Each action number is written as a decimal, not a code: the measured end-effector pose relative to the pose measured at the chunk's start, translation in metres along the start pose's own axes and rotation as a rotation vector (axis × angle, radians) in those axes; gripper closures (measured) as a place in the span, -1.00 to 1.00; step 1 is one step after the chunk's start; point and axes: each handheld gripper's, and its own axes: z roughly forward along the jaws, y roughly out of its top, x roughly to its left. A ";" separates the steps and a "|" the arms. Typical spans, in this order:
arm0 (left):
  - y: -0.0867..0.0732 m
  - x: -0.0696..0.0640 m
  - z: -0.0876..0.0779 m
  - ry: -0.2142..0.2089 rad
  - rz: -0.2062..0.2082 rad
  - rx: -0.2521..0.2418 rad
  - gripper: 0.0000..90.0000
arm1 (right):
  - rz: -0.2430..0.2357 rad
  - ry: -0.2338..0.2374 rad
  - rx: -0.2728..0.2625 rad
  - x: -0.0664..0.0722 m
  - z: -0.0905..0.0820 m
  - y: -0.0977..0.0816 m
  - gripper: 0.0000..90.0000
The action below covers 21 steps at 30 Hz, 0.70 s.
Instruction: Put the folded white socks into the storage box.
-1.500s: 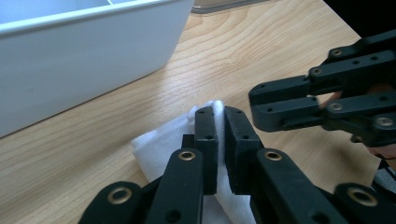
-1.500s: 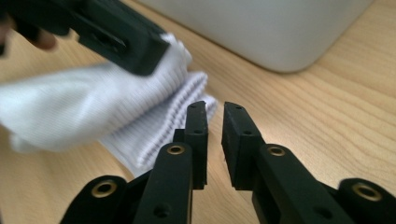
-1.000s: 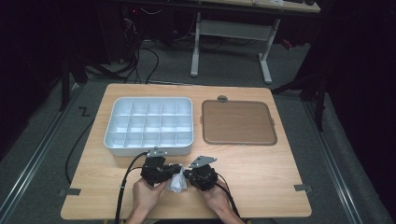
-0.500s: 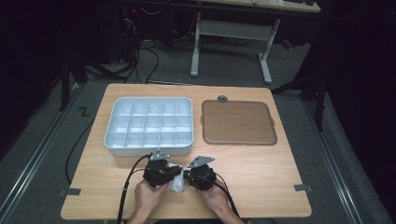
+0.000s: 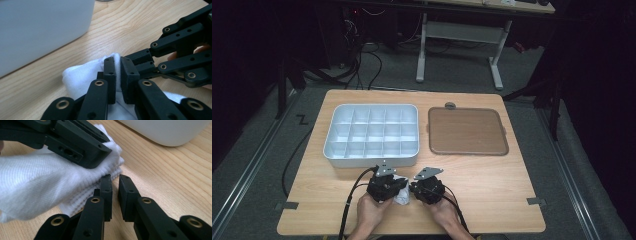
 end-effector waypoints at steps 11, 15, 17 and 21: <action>0.010 -0.005 -0.011 -0.015 -0.013 -0.044 0.48 | 0.013 -0.003 -0.032 -0.001 -0.012 -0.002 0.83; 0.015 -0.008 -0.013 -0.023 -0.015 -0.052 0.41 | 0.013 -0.002 -0.040 -0.001 -0.016 -0.002 0.83; 0.016 -0.008 -0.014 -0.026 -0.018 -0.050 0.39 | 0.013 -0.001 -0.045 0.000 -0.018 -0.003 0.83; 0.019 -0.006 -0.015 -0.023 -0.034 -0.056 0.32 | 0.014 0.004 -0.058 0.001 -0.024 -0.004 0.81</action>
